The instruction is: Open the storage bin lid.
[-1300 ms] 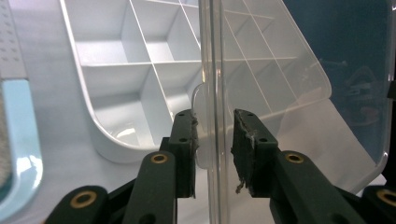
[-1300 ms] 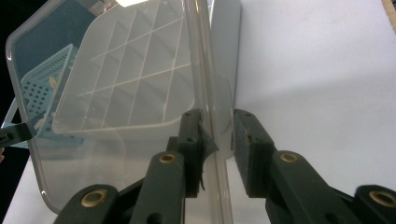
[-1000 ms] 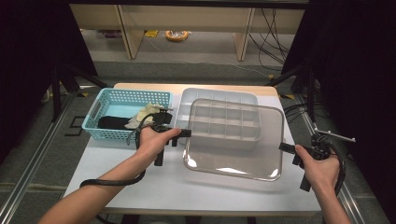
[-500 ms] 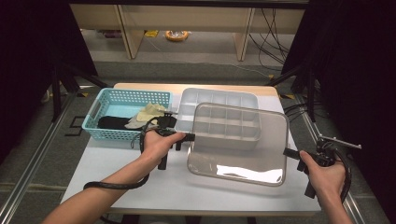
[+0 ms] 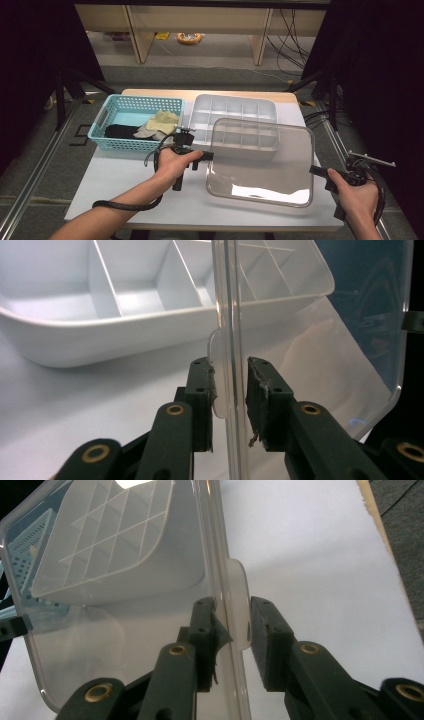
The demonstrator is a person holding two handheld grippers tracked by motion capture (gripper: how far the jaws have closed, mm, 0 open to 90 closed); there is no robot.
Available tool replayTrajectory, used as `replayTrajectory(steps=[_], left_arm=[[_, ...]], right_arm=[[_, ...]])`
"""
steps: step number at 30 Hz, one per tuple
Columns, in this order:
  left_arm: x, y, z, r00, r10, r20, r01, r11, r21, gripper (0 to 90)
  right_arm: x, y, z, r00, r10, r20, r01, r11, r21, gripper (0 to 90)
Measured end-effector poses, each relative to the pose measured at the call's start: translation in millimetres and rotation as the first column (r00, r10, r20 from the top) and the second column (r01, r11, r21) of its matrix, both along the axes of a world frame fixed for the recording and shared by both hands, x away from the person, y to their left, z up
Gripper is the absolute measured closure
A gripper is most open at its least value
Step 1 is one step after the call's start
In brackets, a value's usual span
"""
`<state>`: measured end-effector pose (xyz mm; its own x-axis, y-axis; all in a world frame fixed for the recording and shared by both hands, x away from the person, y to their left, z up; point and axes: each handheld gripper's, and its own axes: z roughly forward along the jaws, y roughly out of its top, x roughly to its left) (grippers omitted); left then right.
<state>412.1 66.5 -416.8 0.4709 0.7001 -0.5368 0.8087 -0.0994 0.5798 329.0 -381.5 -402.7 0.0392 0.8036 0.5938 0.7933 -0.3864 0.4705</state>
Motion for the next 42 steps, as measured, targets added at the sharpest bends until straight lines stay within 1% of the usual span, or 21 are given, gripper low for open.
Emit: replayTrajectory(steps=[2,6,13,14,15,16,17,19,20,22,24,25,26,27,31,33,34,37,39,40,42], left_arm=[[-1.8,-1.3,-1.3,1.0,-0.004,-0.004,0.004,1.0,-0.009,72.5],[-4.4,-4.3,-3.2,0.9999,-0.011,-0.008,0.011,0.9999,-0.013,72.7],[-8.8,-9.1,-9.4,0.9994,-0.031,-0.018,0.031,0.9995,-0.001,72.6],[-9.6,-9.5,-10.6,0.9992,-0.032,-0.026,0.032,0.9995,-0.005,72.7],[-11.0,-11.0,-11.7,0.9994,-0.02,-0.027,0.019,0.9998,-0.006,72.7],[-11.6,-11.2,-13.2,0.9995,-0.023,-0.021,0.023,0.9997,-0.005,72.7],[-12.6,-11.3,-14.4,0.9986,-0.034,-0.039,0.034,0.9994,-0.012,72.7],[-15.0,-12.6,-16.5,0.9985,-0.035,-0.042,0.035,0.9993,-0.012,72.7],[-16.8,-13.7,-16.7,0.9986,-0.025,-0.047,0.025,0.9997,0.001,72.7],[-18.3,-14.1,-18.8,0.9985,-0.03,-0.045,0.03,0.9995,-0.005,72.8],[-19.7,-14.9,-19.5,0.9984,-0.031,-0.048,0.031,0.9995,-0.003,72.8],[-20.1,-15.2,-19.9,0.9984,-0.033,-0.046,0.033,0.9995,-0.003,72.8],[-21.0,-16.1,-20.0,0.9981,-0.034,-0.051,0.033,0.9994,-0.004,72.8],[-21.7,-16.8,-20.0,0.9979,-0.035,-0.054,0.035,0.9994,-0.003,72.8],[-23.6,-19.0,-21.9,0.9972,-0.054,-0.051,0.054,0.9985,0.006,72.8],[-25.0,-20.8,-23.3,0.9969,-0.051,-0.061,0.051,0.9987,-0.002,72.8],[-25.1,-20.8,-24.3,0.9966,-0.058,-0.058,0.058,0.9983,0.002,72.7],[-26.8,-22.4,-26.6,0.996,-0.066,-0.061,0.066,0.9978,0.006,72.7],[-28.8,-23.4,-27.9,0.9952,-0.067,-0.071,0.067,0.9978,0.002,72.7],[-29.8,-23.9,-28.8,0.9951,-0.07,-0.07,0.07,0.9975,0.003,72.7],[-31.8,-24.9,-30.8,0.9938,-0.081,-0.076,0.081,0.9967,-0.006,72.6]], right_arm=[[-2.4,-5.2,-1.9,0.9998,0.016,0.01,-0.015,0.999,-0.042,73.3],[-7.1,-8.0,-4.8,1.0,0.004,-0.004,-0.004,1.0,-0.008,73.3],[-11.2,-15.0,-10.9,0.9998,0.02,-0.006,-0.021,0.998,-0.056,73.2],[-12.2,-15.0,-11.1,0.9997,0.021,-0.009,-0.021,0.999,-0.024,73.2],[-12.8,-16.6,-10.6,0.9996,0.025,-0.01,-0.026,0.998,-0.057,73.1],[-13.1,-14.9,-11.4,0.9999,0.007,-0.016,-0.007,1.0,-0.026,73.1],[-13.6,-15.5,-11.7,0.9998,0.008,-0.017,-0.008,1.0,-0.028,73.1],[-14.7,-17.6,-12.4,0.9997,0.017,-0.017,-0.018,0.999,-0.038,73.0],[-15.1,-19.8,-13.1,0.9995,0.031,-0.011,-0.032,0.998,-0.063,73.0],[-16.6,-21.1,-14.0,0.9994,0.03,-0.017,-0.031,0.998,-0.063,72.9],[-17.6,-18.2,-14.0,0.9987,0.0,-0.051,-0.001,1.0,-0.014,72.9],[-19.0,-19.9,-14.6,0.9982,0.014,-0.058,-0.015,1.0,-0.027,72.9],[-19.0,-19.0,-14.5,0.9981,-0.001,-0.062,0.001,1.0,-0.005,72.9],[-19.9,-21.8,-15.9,0.9994,0.012,-0.032,-0.013,0.999,-0.033,72.9],[-24.3,-28.9,-18.1,0.9987,0.038,-0.034,-0.041,0.996,-0.078,72.9],[-25.0,-29.9,-19.0,0.9986,0.042,-0.033,-0.045,0.995,-0.085,72.9],[-26.4,-28.2,-20.4,0.9989,0.02,-0.043,-0.022,0.999,-0.043,72.8],[-27.4,-28.1,-21.2,0.9989,0.007,-0.047,-0.009,0.999,-0.037,72.8],[-29.4,-30.4,-23.2,0.9984,0.019,-0.054,-0.022,0.998,-0.056,72.8],[-30.3,-30.7,-23.1,0.9986,0.015,-0.051,-0.017,0.999,-0.04,72.8],[-32.6,-33.9,-24.5,0.9983,0.034,-0.046,-0.038,0.997,-0.073,72.6]])
